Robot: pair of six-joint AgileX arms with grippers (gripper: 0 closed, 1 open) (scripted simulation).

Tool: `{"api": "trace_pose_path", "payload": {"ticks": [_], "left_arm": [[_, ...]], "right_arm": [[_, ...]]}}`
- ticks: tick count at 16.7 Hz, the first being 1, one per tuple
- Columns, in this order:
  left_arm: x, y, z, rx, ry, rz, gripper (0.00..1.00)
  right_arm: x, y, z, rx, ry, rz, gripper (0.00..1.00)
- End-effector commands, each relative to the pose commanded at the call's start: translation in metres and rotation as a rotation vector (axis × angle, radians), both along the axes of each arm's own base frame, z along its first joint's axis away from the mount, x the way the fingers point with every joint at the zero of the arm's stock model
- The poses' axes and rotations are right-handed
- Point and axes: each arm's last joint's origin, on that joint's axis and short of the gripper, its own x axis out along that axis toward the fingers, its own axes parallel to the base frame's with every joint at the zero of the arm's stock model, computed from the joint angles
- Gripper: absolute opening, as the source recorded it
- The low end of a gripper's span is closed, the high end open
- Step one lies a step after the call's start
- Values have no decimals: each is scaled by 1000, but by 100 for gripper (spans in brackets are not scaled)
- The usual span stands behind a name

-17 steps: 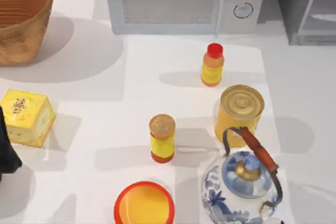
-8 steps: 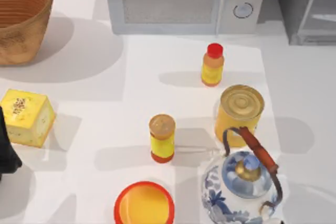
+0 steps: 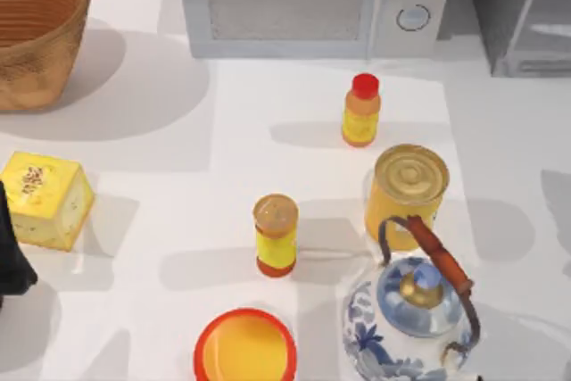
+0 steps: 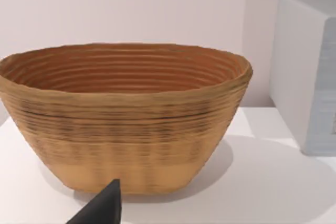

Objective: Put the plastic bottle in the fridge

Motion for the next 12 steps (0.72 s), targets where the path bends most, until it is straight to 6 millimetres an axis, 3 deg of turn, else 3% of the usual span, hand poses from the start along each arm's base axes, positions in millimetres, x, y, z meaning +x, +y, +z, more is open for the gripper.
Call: {"api": "trace_pose_path", "payload": {"ticks": [5, 8, 12], "left_arm": [[0, 0, 0, 0, 0, 0, 100], [0, 0, 0, 0, 0, 0, 100], [0, 0, 0, 0, 0, 0, 100]], "right_arm": [[-50, 40, 13, 18, -163, -345, 1], [-72, 52, 0, 150, -266, -510, 1], [-81, 59, -28, 304, -308, -621, 1]]}}
